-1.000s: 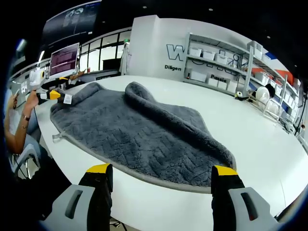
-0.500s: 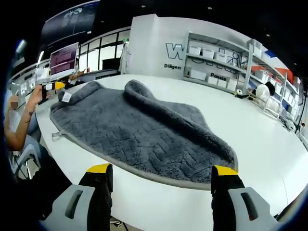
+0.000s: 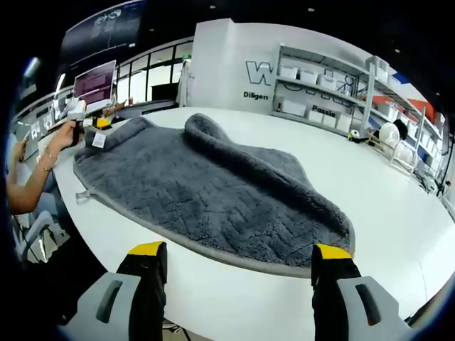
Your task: Open the folded towel by lifting each exposed corner and separating the folded layers until the towel lies flat within the target outline without major curled edges
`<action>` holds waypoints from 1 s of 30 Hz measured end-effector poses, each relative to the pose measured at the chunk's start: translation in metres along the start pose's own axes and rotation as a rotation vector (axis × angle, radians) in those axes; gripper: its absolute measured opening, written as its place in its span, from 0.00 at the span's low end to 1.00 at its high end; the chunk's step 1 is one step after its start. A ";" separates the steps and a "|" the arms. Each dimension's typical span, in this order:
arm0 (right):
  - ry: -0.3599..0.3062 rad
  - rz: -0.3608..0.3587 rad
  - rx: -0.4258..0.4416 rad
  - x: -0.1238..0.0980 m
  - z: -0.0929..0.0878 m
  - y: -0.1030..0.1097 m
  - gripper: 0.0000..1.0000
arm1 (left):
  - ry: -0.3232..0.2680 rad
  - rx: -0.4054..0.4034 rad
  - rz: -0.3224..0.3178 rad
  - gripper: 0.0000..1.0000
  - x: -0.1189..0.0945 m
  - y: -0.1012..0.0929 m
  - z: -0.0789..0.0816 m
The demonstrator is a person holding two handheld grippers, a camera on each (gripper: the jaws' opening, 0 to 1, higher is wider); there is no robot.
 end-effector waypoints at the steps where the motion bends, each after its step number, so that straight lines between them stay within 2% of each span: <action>1: 0.001 0.002 -0.001 0.000 0.000 0.000 0.85 | 0.007 -0.014 -0.005 0.62 0.004 0.001 -0.002; 4: 0.003 0.006 -0.003 0.001 0.001 0.001 0.85 | -0.001 -0.068 -0.022 0.63 0.012 0.001 -0.002; 11: 0.005 0.008 -0.005 0.002 0.000 0.003 0.85 | 0.048 -0.078 -0.066 0.62 0.025 -0.007 -0.003; 14: 0.008 0.011 -0.004 0.003 -0.001 0.003 0.85 | 0.056 -0.102 -0.067 0.52 0.030 -0.006 -0.003; 18: 0.010 0.011 -0.002 0.003 -0.002 0.002 0.85 | 0.065 -0.115 -0.063 0.32 0.038 -0.005 -0.006; 23: 0.012 0.008 -0.003 0.002 -0.003 0.001 0.85 | 0.072 -0.199 -0.075 0.24 0.046 0.000 -0.007; 25: 0.009 0.011 -0.002 0.002 -0.003 0.001 0.85 | 0.065 -0.183 -0.102 0.19 0.047 0.000 -0.005; 27: 0.007 0.011 -0.001 0.001 -0.003 0.001 0.85 | 0.068 -0.159 -0.096 0.15 0.046 0.001 -0.004; 30: -0.001 0.011 0.002 0.001 -0.002 0.001 0.85 | 0.038 -0.092 -0.081 0.06 0.043 0.001 0.001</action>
Point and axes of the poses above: the point that each gripper's makers call its tool centre point, and the gripper's own axes: x roughly forward along the fingers, y roughly to its left, z roughly out of its top, the point moved 6 cm from there along -x, roughly backward along the fingers, and after that the axes turned 1 degree about x, right-handed, at the moved point
